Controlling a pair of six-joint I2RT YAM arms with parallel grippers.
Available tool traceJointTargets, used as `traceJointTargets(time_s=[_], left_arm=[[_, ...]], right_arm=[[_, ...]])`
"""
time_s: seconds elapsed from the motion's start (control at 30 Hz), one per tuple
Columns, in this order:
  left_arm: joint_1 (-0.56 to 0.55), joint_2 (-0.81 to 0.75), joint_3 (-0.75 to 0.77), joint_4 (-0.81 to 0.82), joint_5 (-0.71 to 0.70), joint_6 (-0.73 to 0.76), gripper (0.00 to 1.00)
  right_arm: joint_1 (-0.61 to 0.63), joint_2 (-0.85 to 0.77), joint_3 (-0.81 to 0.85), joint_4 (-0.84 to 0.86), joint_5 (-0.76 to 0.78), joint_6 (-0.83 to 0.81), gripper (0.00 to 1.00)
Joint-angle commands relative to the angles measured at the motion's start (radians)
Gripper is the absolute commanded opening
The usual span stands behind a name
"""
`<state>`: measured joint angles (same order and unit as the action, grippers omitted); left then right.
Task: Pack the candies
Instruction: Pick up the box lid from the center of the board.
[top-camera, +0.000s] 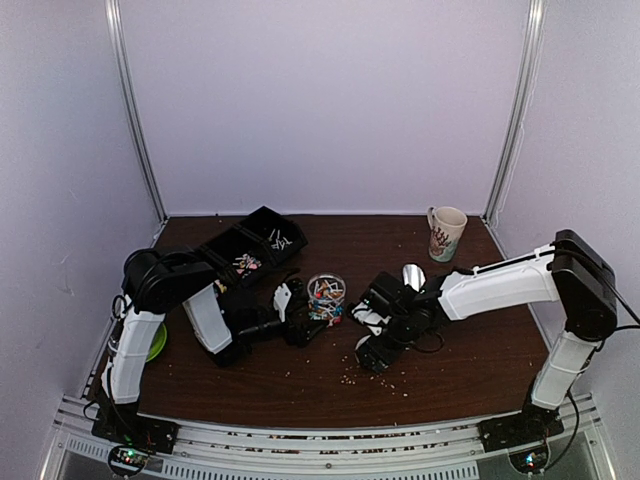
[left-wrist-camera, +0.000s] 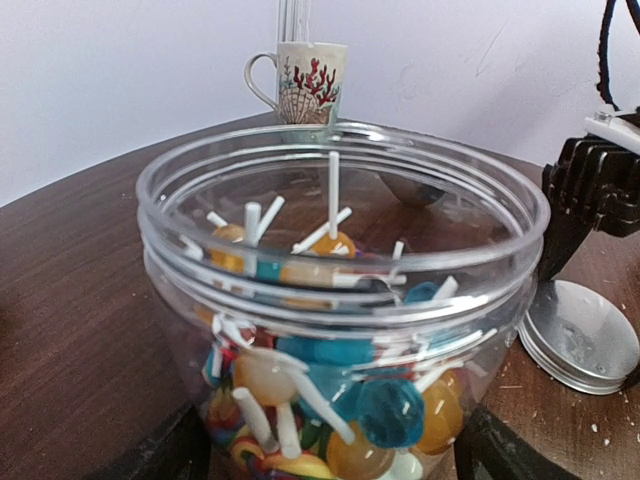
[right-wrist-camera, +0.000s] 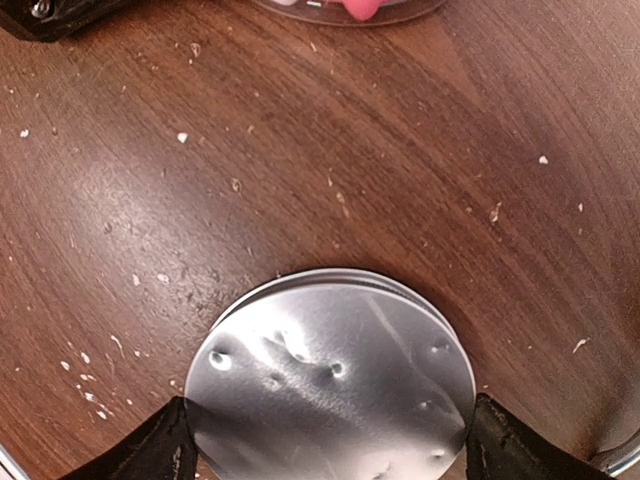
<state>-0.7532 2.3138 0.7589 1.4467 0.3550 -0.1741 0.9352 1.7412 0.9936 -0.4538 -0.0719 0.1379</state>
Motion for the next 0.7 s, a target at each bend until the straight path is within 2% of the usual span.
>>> traceJointTargets(time_s=[0.0, 0.27, 0.67], left_arm=[[0.012, 0.01, -0.009, 0.041, 0.003, -0.009, 0.85], [0.012, 0.016, 0.01, 0.02, 0.056, -0.007, 0.85], [-0.005, 0.032, 0.08, -0.074, 0.204, 0.011, 0.84]], right_arm=[[-0.003, 0.011, 0.031, -0.014, -0.002, 0.006, 0.89], [-0.004, -0.046, 0.044, -0.06, 0.014, -0.013, 0.87], [-0.007, -0.271, 0.072, -0.202, 0.077, -0.062, 0.89]])
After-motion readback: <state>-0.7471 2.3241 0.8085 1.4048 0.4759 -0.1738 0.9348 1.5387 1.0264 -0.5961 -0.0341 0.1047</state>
